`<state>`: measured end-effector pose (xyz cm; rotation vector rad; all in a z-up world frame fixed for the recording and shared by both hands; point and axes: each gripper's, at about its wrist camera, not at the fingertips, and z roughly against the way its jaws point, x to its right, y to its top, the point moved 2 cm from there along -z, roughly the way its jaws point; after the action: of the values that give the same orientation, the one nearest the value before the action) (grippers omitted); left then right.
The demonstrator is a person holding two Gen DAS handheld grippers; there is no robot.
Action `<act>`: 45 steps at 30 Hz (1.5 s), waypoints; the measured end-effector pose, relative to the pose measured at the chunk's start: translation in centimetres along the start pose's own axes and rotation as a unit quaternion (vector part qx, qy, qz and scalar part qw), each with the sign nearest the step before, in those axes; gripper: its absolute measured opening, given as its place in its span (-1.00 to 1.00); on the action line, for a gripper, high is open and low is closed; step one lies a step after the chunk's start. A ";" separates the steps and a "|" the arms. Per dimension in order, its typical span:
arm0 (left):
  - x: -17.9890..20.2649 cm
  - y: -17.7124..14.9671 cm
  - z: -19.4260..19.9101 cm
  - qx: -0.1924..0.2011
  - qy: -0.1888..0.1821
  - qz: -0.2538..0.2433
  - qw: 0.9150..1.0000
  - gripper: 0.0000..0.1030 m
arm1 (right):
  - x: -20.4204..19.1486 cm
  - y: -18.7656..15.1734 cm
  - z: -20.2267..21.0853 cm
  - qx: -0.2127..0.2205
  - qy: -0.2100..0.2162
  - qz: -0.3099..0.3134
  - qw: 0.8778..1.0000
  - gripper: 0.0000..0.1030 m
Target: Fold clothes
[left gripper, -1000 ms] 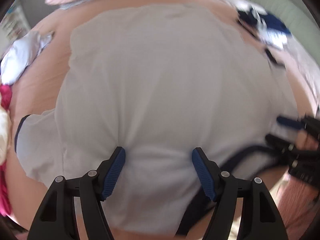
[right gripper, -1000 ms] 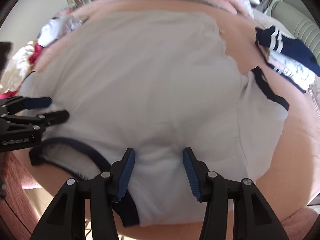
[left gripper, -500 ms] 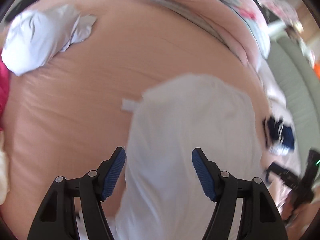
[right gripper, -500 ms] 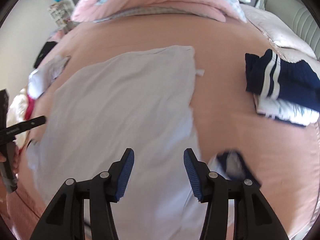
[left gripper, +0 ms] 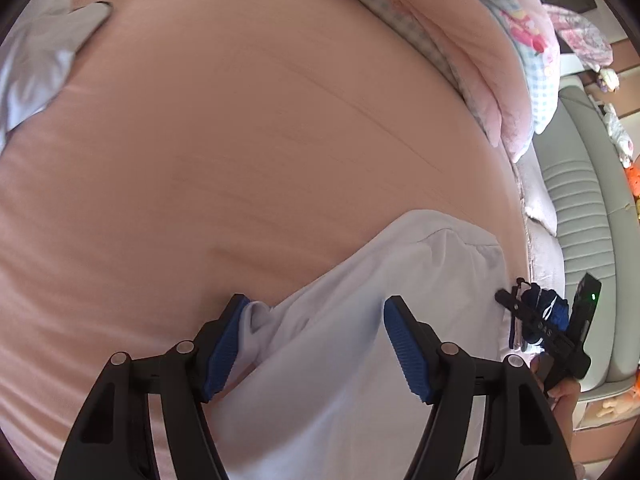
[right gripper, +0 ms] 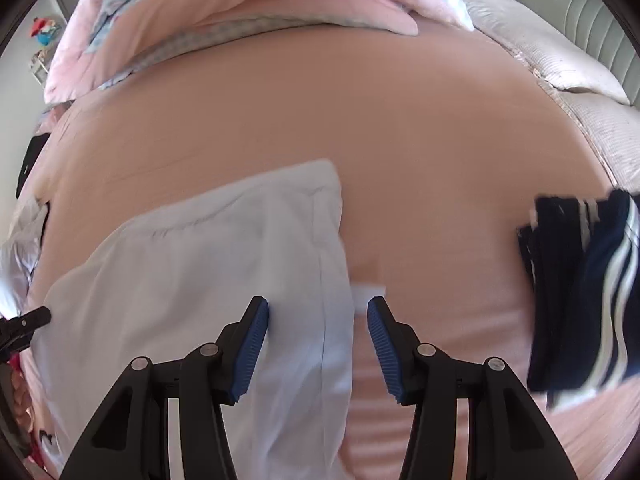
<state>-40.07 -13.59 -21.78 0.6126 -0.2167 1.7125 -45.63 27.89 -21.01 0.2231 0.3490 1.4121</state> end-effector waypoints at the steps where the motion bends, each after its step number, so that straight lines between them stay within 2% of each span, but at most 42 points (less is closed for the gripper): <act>1: 0.6 0.0 -0.4 -0.004 0.011 -0.016 1.000 0.26 | 0.2 0.5 -0.9 -0.008 -0.004 -0.002 1.000 0.00; 2: 1.3 0.0 -0.7 -0.007 0.022 -0.032 0.999 -0.30 | 0.4 0.8 -2.0 -0.022 -0.005 -0.005 1.000 0.01; 3: 1.9 0.0 -1.1 -0.011 0.034 -0.049 0.998 -0.72 | 0.4 0.8 -2.7 -0.022 -0.002 -0.004 1.000 0.07; 4: 2.5 -0.4 -1.2 -0.015 0.035 -0.062 0.997 -0.87 | 0.1 0.8 -2.7 -0.014 0.000 0.008 1.000 0.01; 5: 3.2 -0.9 -1.0 -0.014 0.035 -0.077 0.996 -0.87 | -0.6 0.8 -2.5 -0.010 0.003 0.028 1.000 -0.14; 6: 4.2 -1.5 -0.6 -0.005 0.038 -0.102 0.994 -0.87 | -1.2 0.6 -2.2 -0.010 0.019 0.039 0.999 -0.71; 7: 5.3 -2.2 0.3 0.013 0.045 -0.132 0.990 -0.87 | -1.6 0.3 -1.7 -0.014 0.045 0.042 0.998 -0.94; 9: 7.4 -4.1 2.2 0.040 0.052 -0.181 0.981 -0.87 | -2.5 -0.4 -0.5 -0.016 0.089 0.050 0.995 -0.94; 12: 10.4 -7.8 5.0 0.066 0.059 -0.249 0.964 -0.87 | -3.8 -2.5 2.6 0.003 0.103 0.083 0.991 -0.94; 16: 11.6 -14.7 6.5 0.050 0.061 -0.315 0.946 -0.85 | -4.1 -7.3 6.2 0.008 0.114 0.117 0.986 -0.94; 17: 11.9 -15.9 5.7 0.034 0.057 -0.322 0.944 -0.83 | -4.0 -8.8 6.8 0.005 0.109 0.129 0.986 -0.94; 21: 9.6 -21.8 3.3 -0.044 0.066 -0.324 0.943 -0.80 | -3.4 -15.7 7.9 -0.037 0.064 0.190 0.979 -0.91; 23: 8.3 -23.4 3.5 -0.060 0.065 -0.312 0.946 -0.78 | -2.8 -18.9 8.0 -0.059 0.032 0.230 0.971 -0.90; 25: 7.0 -24.8 3.6 -0.076 0.063 -0.300 0.949 -0.78 | -2.3 -20.5 9.0 -0.057 0.013 0.256 0.965 -0.81; 28: 6.4 -23.5 6.6 -0.009 0.025 -0.251 0.968 -0.74 | -1.9 -20.2 11.7 -0.024 0.013 0.254 0.967 -0.78; 29: 6.2 -23.1 7.6 0.014 0.013 -0.234 0.972 -0.61 | -1.7 -20.1 12.6 -0.013 0.013 0.254 0.967 -0.74; 30: 6.1 -22.5 7.9 0.031 0.011 -0.215 0.976 -0.53 | -1.6 -19.7 13.4 0.003 0.015 0.247 0.969 -0.58; 31: 6.0 -21.9 8.1 0.047 0.011 -0.195 0.980 -0.35 | -1.5 -18.9 14.1 0.024 0.019 0.231 0.972 -0.35; 32: 6.1 -21.6 8.0 0.056 0.014 -0.187 0.981 -0.29 | -1.7 -18.2 14.1 0.038 0.021 0.211 0.977 -0.25; 33: 6.5 -21.2 7.5 0.062 0.022 -0.188 0.980 -0.29 | -2.0 -17.5 13.7 0.045 0.019 0.188 0.981 -0.14; 36: 7.0 -21.8 6.9 0.067 0.037 -0.205 0.976 -0.28 | -2.4 -15.9 11.8 0.055 0.014 0.127 0.990 -0.14; 37: 6.1 -22.0 6.9 0.062 0.044 -0.217 0.973 -0.28 | -2.4 -15.8 11.1 0.050 0.009 0.115 0.992 -0.14; 39: 5.6 -22.5 5.6 0.041 0.091 -0.244 0.965 -0.29 | -2.3 -15.7 9.3 0.035 -0.004 0.095 0.995 -0.14; 40: 5.5 -22.8 5.0 0.027 0.106 -0.250 0.962 -0.31 | -2.3 -16.1 8.2 0.018 -0.016 0.094 0.995 -0.14; 41: 5.4 -23.2 4.4 0.013 0.120 -0.257 0.959 -0.50 | -2.4 -16.5 7.3 0.003 -0.020 0.093 0.995 -0.15; 43: 5.3 -23.9 5.3 0.021 0.126 -0.265 0.956 -0.69 | -2.7 -17.8 7.6 0.008 -0.018 0.113 0.993 -0.35; 45: 4.5 -24.6 6.5 0.005 0.110 -0.257 0.960 -0.71 | -3.0 -19.4 8.7 0.014 -0.031 0.156 0.987 -0.52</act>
<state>-15.37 -6.91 -18.54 0.4334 0.1056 1.2615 -24.91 22.51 -19.50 0.3560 0.2919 1.7059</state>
